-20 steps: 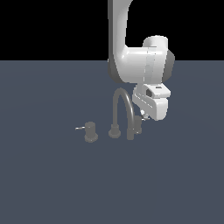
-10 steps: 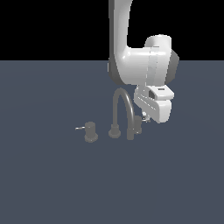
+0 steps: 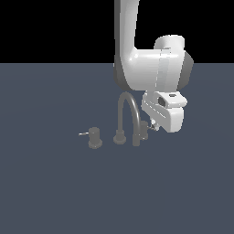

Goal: Turn on the faucet by rotating a designated handle.

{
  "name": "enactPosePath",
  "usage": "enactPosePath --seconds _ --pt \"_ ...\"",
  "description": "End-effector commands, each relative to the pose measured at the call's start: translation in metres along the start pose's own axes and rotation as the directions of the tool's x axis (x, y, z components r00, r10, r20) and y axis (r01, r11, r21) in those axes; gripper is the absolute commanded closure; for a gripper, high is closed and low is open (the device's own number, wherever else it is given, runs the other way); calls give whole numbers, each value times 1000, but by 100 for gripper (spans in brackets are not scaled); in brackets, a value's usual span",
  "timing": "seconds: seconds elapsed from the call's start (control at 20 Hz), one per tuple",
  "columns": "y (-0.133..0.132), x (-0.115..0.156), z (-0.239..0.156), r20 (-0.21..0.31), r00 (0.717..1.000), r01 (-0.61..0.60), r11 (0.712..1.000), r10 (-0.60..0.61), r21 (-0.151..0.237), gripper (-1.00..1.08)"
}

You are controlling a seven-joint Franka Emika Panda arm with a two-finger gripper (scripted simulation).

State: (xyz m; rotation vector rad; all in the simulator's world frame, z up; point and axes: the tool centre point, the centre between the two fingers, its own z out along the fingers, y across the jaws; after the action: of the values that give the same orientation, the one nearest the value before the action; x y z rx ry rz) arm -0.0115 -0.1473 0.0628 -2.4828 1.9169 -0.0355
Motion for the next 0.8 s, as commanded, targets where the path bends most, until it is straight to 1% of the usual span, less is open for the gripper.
enactPosePath --seconds 0.0,0.4,0.45,0.5,0.75 --pt "6 -11 0 7 1000 4 1000 -4 -7 108" --pt "26 -33 -1 14 1000 -2 1000 2 -16 108" --pt "26 -33 -1 14 1000 -2 1000 2 -16 108" --pt "27 -19 -1 4 1000 -19 1000 19 -13 108" --pt "21 -49 -1 10 1000 -10 1000 10 -16 108"
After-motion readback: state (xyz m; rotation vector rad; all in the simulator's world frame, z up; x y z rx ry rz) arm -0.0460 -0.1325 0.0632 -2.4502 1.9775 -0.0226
